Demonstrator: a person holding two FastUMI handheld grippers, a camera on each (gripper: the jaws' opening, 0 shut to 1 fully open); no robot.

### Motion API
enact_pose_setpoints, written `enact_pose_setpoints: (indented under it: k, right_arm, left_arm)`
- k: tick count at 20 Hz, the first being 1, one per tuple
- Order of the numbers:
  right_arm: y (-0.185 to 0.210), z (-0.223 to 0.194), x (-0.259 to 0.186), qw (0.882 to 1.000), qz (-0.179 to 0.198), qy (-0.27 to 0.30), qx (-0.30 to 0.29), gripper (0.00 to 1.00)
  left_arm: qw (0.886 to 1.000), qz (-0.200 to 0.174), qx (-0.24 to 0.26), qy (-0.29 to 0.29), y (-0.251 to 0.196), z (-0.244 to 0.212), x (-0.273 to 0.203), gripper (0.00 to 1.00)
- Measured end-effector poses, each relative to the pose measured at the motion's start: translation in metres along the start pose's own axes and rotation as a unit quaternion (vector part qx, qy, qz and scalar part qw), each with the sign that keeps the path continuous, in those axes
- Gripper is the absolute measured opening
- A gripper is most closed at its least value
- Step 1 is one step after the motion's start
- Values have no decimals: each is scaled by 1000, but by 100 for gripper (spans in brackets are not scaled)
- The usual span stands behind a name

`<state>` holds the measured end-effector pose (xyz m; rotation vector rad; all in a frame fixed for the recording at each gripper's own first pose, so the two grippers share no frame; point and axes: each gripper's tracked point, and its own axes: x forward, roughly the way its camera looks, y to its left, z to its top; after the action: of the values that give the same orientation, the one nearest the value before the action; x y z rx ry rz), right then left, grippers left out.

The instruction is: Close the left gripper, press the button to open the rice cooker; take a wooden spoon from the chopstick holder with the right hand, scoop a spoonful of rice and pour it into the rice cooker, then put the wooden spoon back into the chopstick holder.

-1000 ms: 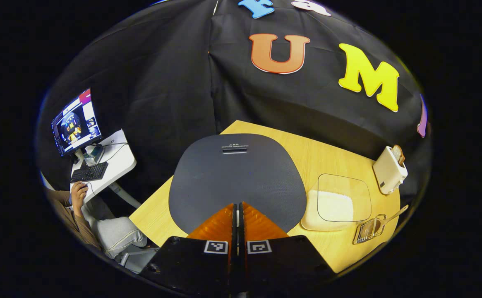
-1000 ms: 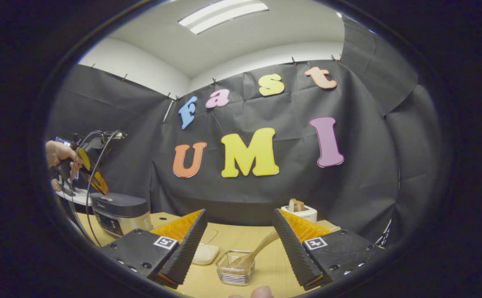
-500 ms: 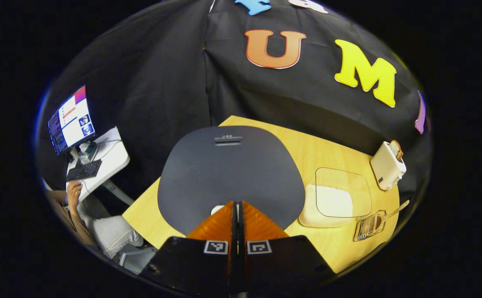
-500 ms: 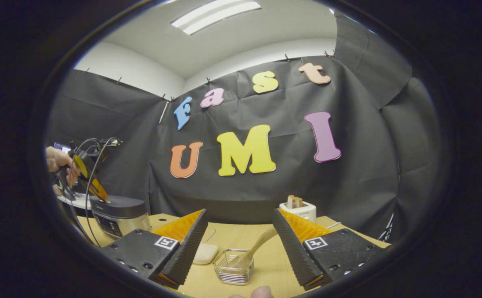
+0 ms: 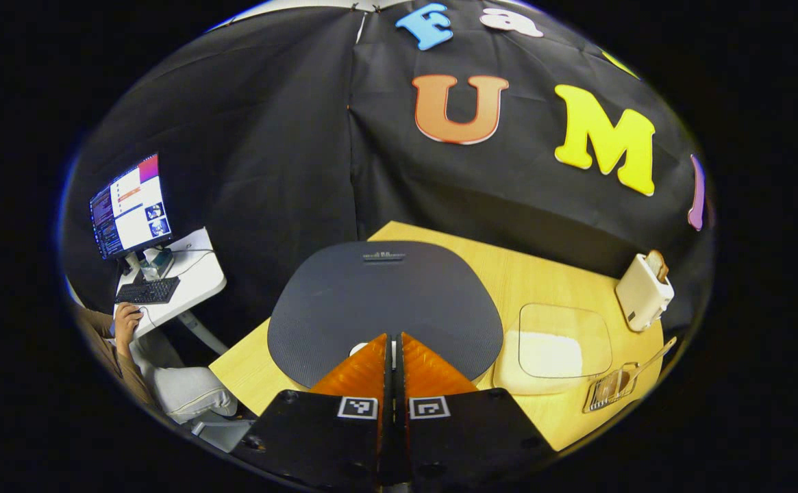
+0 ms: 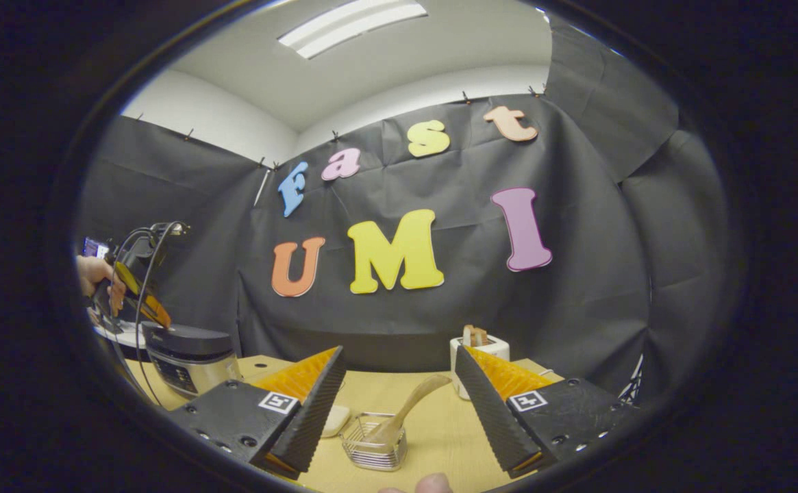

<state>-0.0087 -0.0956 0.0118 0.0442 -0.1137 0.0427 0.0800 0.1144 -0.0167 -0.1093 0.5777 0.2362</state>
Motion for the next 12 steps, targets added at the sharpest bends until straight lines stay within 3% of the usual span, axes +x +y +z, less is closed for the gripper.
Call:
enact_pose_setpoints:
  k: [3,4,5,7,9,12]
  right_arm:
    - [0,1,-1,1000,-1,3,-6,95]
    - [-1,2,-2,1000,-2,3,-9,95]
    - [-2,4,-3,1000,-3,1,-10,95]
    - [-4,6,-4,1000,-6,1,-12,95]
    - [-2,5,-6,1000,-1,9,-7,92]
    - [-2,5,-7,1000,-1,16,-15,95]
  left_arm:
    - [998,-8,-6,-55,3,31,-15,14]
    - [997,-13,-3,-73,1,42,-20,29]
    - [996,-18,3,-92,-2,53,-26,31]
    - [991,-22,15,-134,-6,71,-38,69]
    - [985,-24,20,-167,-8,79,-49,100]
    - [981,-51,4,-189,-22,70,-63,100]
